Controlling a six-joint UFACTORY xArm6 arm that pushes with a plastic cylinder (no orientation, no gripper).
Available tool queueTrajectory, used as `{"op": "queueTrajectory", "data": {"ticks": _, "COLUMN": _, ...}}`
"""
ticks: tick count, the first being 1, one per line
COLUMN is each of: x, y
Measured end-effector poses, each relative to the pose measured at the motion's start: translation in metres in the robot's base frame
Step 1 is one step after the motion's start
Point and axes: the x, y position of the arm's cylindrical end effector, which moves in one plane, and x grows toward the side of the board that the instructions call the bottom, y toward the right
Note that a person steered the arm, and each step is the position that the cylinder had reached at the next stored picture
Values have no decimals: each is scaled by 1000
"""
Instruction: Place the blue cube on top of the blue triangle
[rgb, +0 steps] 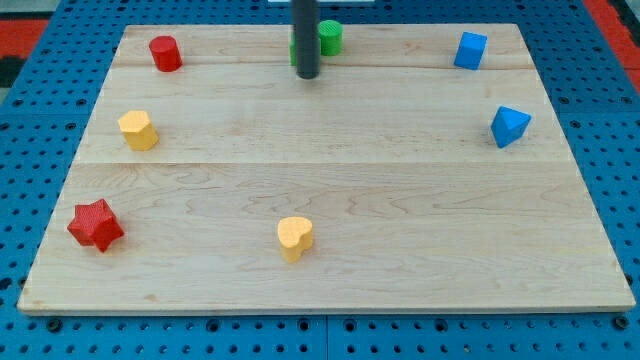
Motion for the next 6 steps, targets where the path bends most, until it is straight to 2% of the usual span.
{"op": "queueTrajectory", "data": {"ticks": 2, "x": -90, "y": 104}}
{"op": "queueTrajectory", "data": {"ticks": 3, "x": -99, "y": 156}}
{"op": "queueTrajectory", "data": {"ticks": 4, "x": -69, "y": 158}}
{"op": "queueTrajectory", "data": {"ticks": 6, "x": -62, "y": 195}}
